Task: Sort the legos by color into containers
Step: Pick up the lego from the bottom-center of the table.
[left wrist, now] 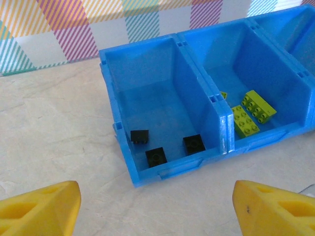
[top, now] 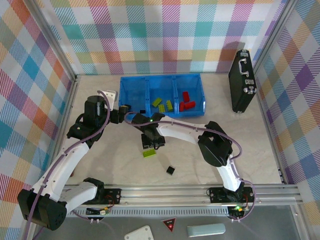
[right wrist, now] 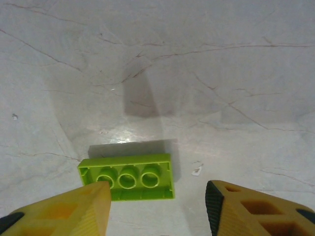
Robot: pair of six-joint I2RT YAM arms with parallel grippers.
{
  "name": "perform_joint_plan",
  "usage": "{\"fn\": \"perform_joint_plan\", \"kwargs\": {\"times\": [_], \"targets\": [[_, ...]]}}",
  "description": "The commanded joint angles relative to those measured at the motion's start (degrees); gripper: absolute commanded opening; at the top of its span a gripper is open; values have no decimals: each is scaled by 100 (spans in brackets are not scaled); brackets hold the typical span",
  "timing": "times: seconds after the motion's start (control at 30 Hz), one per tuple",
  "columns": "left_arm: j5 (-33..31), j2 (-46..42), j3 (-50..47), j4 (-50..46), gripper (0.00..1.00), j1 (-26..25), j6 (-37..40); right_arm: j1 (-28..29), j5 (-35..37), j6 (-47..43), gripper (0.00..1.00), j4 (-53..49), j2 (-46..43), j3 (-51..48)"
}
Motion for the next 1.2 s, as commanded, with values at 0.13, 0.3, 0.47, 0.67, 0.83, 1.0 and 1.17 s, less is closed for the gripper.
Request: {"fn": "perform_joint_plan", "kwargs": {"times": [0.13,0.3,0.47,0.67,0.83,1.0,1.17], "targets": [[2,-71,187,-1,81,38,29,220,-36,95,60,-376,423,527],[6,-91,169,26,81,38,27,266,0,77,68,-463,592,663],[41,-67,182,27,81,38,20,305,-44,69,72,-475,738,737],[68,-51,185,29,80,38,7,345,-97,84,74,-542,882,820],[68,-52,181,28,81,38,-2,354,-150,97,75,-565,984,828],[71,-52,181,33,81,38,-6,362,-147,89,75,-601,1056,887],[68,-68,178,27,81,38,-3,371,-115,88,75,-614,1096,861]]}}
